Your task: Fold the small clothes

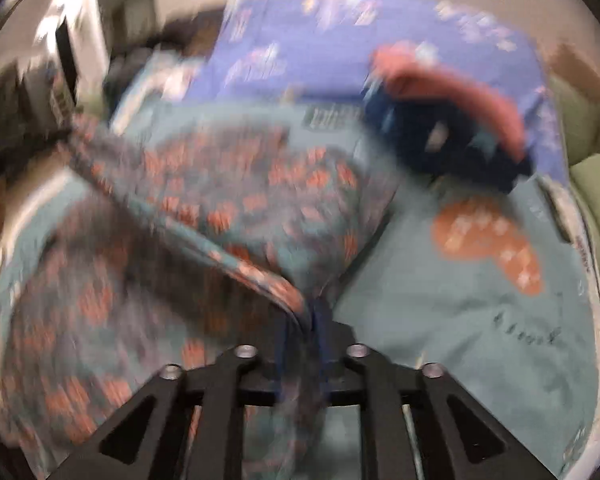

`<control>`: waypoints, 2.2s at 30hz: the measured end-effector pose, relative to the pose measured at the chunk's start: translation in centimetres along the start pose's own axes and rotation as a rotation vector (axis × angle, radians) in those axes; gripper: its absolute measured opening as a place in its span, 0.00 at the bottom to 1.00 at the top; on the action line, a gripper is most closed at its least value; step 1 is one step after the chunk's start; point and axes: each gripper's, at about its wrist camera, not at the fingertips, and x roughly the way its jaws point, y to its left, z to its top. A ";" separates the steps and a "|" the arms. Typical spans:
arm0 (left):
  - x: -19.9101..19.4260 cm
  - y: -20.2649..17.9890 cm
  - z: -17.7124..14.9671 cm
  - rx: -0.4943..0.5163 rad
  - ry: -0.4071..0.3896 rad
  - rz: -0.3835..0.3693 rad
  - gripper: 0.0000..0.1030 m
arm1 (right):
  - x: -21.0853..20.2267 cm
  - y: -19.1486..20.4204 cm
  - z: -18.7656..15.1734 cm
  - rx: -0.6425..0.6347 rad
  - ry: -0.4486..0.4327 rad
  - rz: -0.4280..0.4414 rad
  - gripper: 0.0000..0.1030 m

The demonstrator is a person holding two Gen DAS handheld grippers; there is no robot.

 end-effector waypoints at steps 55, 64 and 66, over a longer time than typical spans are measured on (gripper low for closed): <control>1.9 2.0 -2.8 0.117 0.135 0.170 0.53 | 0.1 -3.3 4.2 0.328 -0.033 0.163 0.27; 6.4 2.4 -1.7 0.086 0.156 0.131 0.11 | 5.2 -8.5 6.0 0.514 0.018 0.197 0.45; 5.2 2.4 -1.5 0.074 0.111 0.123 0.10 | 5.5 -8.5 6.3 0.514 0.018 0.194 0.46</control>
